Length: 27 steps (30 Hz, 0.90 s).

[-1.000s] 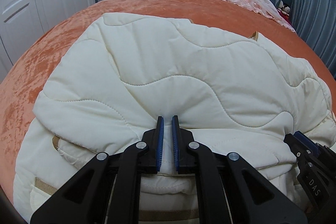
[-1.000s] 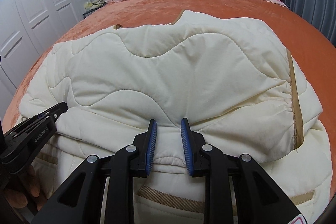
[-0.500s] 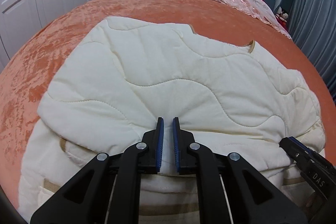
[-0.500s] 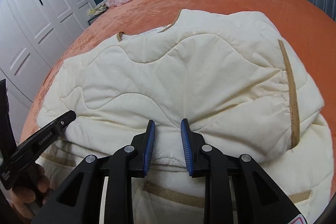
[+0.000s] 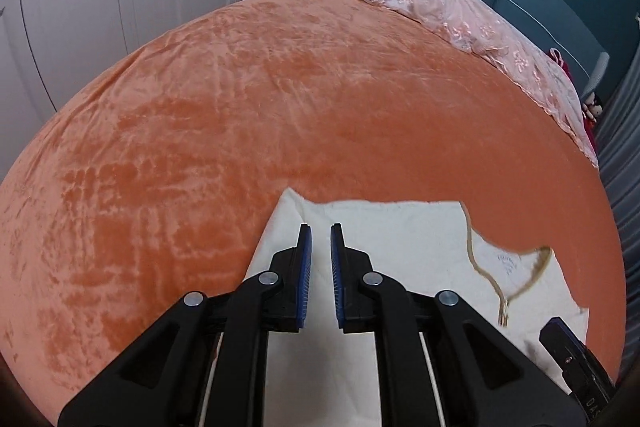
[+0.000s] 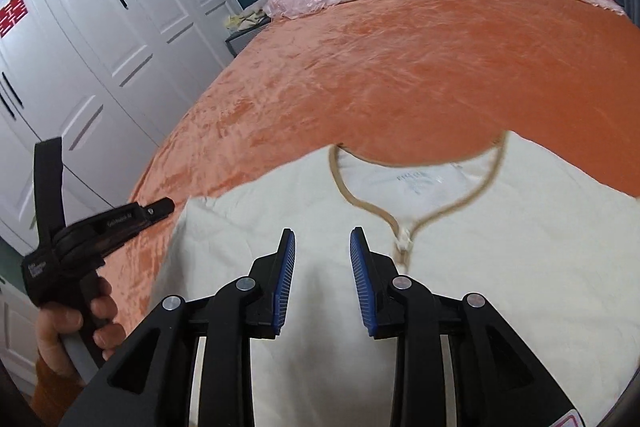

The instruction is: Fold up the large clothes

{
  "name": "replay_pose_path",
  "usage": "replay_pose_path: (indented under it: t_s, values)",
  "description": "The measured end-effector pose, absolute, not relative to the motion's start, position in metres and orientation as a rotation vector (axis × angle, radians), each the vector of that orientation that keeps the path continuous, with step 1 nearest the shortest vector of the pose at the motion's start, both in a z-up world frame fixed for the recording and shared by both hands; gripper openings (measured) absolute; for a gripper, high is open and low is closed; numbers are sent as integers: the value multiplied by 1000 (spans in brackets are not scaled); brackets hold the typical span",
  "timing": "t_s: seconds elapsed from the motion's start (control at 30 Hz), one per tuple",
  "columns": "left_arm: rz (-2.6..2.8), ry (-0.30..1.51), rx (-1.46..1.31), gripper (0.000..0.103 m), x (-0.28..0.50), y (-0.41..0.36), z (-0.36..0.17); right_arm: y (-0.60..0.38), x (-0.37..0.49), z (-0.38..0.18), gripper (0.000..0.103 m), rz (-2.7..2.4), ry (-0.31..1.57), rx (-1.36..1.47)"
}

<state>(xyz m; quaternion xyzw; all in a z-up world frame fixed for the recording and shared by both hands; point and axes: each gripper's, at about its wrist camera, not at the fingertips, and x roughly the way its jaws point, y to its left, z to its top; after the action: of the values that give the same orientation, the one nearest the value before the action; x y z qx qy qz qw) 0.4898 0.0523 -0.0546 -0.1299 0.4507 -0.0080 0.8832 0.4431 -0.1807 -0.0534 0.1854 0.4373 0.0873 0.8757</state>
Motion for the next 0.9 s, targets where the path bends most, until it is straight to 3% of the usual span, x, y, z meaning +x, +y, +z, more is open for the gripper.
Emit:
replay_pose_path:
  t_s: [0.3,0.37,0.47,0.67,0.9]
  values:
    - [-41,1067,-531,9,546,76,-111,-166,558,-113,32,137,1070,465]
    - [-44,1066,-516,3,549,74,-115,-160,564,-126,32,160,1103,491]
    - [-49,1042,-503,0,546,73,-117,-146,564,-132,4,199,1106,431]
    - [9,931,-374,0,529,68,-104,-147,550,-108,2,167,943,323]
    - [19,948,-337,0,530,66,-125,-138,561,-140,1,118,1021,241]
